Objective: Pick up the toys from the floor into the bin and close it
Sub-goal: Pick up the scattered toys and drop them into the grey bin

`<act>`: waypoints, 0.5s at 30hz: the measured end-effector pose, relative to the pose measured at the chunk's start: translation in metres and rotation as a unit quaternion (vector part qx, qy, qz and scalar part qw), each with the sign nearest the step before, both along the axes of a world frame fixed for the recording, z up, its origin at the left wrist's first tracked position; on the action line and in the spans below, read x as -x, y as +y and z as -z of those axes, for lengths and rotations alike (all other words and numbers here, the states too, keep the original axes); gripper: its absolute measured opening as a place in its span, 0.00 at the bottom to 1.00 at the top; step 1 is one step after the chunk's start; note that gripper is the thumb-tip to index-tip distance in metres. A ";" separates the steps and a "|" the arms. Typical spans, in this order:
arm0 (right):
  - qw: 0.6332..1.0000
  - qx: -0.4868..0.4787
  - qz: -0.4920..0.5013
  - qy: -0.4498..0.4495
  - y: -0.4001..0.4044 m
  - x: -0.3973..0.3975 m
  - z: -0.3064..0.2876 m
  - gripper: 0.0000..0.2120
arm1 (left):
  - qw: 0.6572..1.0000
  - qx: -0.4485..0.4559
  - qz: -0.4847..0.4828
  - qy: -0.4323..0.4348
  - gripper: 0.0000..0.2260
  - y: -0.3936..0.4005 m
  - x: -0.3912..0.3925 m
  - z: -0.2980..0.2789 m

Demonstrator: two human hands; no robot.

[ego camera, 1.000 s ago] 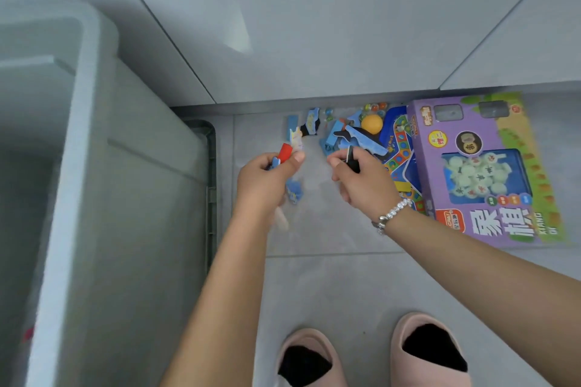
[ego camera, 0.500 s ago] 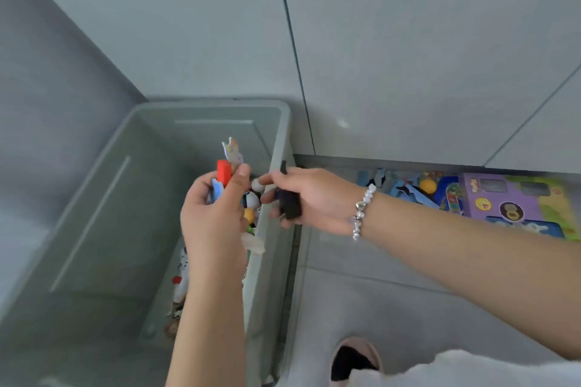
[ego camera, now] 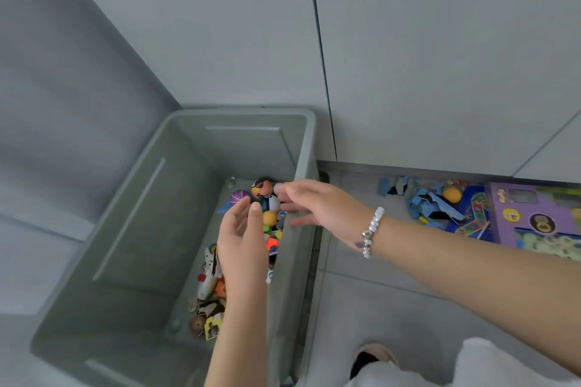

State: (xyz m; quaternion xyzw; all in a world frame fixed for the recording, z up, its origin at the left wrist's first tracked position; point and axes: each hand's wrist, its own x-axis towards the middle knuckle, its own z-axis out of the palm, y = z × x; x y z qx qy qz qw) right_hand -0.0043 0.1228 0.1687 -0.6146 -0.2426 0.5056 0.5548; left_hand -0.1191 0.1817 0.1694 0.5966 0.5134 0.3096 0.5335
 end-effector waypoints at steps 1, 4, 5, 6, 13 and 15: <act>1.000 -0.002 0.016 -0.026 -0.007 -0.003 0.001 0.13 | 1.000 -0.017 0.010 -0.005 0.09 -0.005 -0.006 0.001; 0.993 0.009 0.077 -0.091 -0.028 -0.018 0.008 0.10 | 0.995 -0.075 0.072 -0.007 0.08 -0.022 -0.027 0.007; 0.989 0.014 0.098 -0.108 -0.035 -0.024 0.009 0.10 | 0.991 -0.089 0.098 -0.003 0.08 -0.028 -0.037 0.009; 0.985 0.019 0.119 -0.124 -0.041 -0.030 0.011 0.09 | 0.987 -0.098 0.127 0.002 0.08 -0.034 -0.047 0.010; 0.952 0.091 0.230 -0.180 -0.087 -0.095 0.041 0.09 | 0.955 -0.069 0.284 0.054 0.07 -0.053 -0.134 0.031; 0.942 0.121 0.240 -0.201 -0.097 -0.117 0.054 0.10 | 0.941 -0.057 0.323 0.088 0.06 -0.055 -0.160 0.043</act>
